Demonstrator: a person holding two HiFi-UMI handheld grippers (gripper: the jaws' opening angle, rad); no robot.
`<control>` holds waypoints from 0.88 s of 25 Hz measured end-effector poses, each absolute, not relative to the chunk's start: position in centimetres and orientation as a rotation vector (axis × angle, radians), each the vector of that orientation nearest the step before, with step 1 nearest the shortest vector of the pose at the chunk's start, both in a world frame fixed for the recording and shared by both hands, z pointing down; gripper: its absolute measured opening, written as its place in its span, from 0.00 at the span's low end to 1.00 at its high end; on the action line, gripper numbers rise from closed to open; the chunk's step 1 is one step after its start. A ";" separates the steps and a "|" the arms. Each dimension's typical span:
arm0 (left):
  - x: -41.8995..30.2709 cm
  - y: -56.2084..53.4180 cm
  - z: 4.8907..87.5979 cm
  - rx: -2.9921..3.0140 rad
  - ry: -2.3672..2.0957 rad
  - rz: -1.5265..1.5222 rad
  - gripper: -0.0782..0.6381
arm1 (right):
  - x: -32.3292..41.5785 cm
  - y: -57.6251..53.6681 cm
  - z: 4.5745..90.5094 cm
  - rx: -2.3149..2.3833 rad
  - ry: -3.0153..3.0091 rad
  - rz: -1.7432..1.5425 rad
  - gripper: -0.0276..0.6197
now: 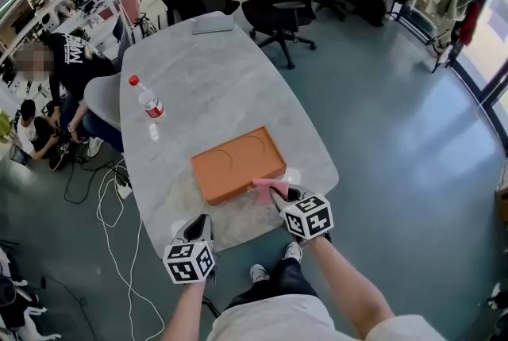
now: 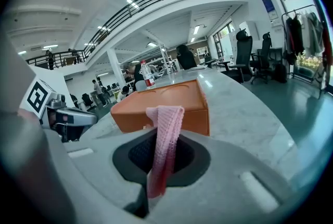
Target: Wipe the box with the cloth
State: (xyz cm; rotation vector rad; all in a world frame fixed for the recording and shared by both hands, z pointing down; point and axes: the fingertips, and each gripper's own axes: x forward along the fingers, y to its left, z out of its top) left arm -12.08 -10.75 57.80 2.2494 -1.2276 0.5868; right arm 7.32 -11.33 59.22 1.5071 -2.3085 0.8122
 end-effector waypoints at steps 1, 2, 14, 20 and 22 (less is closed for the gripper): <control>-11.9 -10.8 57.9 2.250 -1.226 0.589 0.15 | 7.7 -11.3 59.3 1.516 -2.303 0.815 0.06; -11.7 -10.8 57.9 2.250 -1.224 0.590 0.15 | 8.1 -11.3 59.4 1.526 -2.298 0.818 0.06; -10.1 -11.3 57.8 2.255 -1.214 0.596 0.15 | 13.9 -11.1 59.4 1.655 -2.220 0.841 0.07; -9.7 -11.4 57.3 2.257 -1.222 0.589 0.15 | 15.6 -10.5 58.8 1.682 -2.195 0.840 0.06; -9.7 -11.5 57.0 2.258 -1.224 0.581 0.15 | 15.6 -10.4 58.2 1.677 -2.203 0.831 0.07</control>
